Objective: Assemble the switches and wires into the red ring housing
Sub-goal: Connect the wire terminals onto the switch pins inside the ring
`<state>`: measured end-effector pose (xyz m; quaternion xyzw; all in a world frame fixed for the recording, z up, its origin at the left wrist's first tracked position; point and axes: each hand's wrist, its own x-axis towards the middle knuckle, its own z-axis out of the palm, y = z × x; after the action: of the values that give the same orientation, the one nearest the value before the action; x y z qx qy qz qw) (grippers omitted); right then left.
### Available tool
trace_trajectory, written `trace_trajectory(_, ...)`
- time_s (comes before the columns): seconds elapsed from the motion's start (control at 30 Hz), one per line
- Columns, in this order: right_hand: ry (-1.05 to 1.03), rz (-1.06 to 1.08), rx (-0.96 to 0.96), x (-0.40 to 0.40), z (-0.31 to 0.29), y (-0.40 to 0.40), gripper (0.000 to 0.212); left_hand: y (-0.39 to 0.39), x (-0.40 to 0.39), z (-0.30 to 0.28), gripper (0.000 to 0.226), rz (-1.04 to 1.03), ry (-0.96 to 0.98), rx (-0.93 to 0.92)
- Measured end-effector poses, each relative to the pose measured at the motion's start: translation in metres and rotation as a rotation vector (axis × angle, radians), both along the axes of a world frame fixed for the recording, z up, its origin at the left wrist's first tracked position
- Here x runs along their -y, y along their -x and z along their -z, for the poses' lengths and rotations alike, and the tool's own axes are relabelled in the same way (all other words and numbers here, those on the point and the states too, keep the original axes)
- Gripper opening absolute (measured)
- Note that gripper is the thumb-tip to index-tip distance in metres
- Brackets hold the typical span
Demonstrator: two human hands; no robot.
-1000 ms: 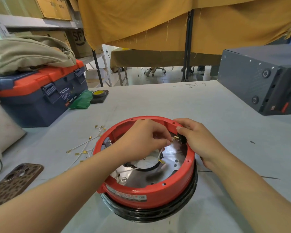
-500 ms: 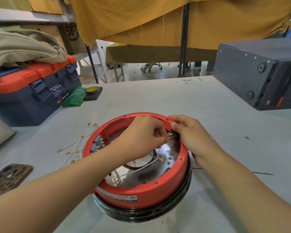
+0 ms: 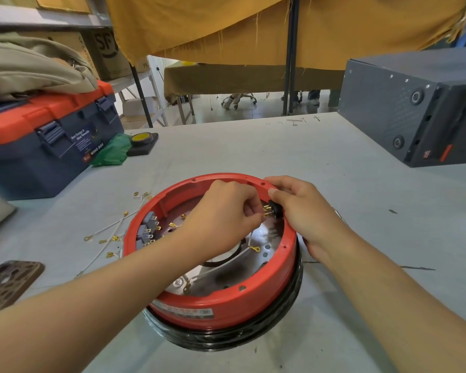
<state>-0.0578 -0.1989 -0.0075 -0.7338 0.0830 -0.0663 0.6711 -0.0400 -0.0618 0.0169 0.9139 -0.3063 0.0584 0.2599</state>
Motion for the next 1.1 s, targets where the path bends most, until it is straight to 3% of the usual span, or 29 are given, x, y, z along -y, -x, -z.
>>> trace_trajectory(1.1,0.012,0.004,0.007,-0.0010,0.0015,-0.0006,0.028,0.0038,0.0036,-0.0001,0.009,-0.007,-0.027,0.037)
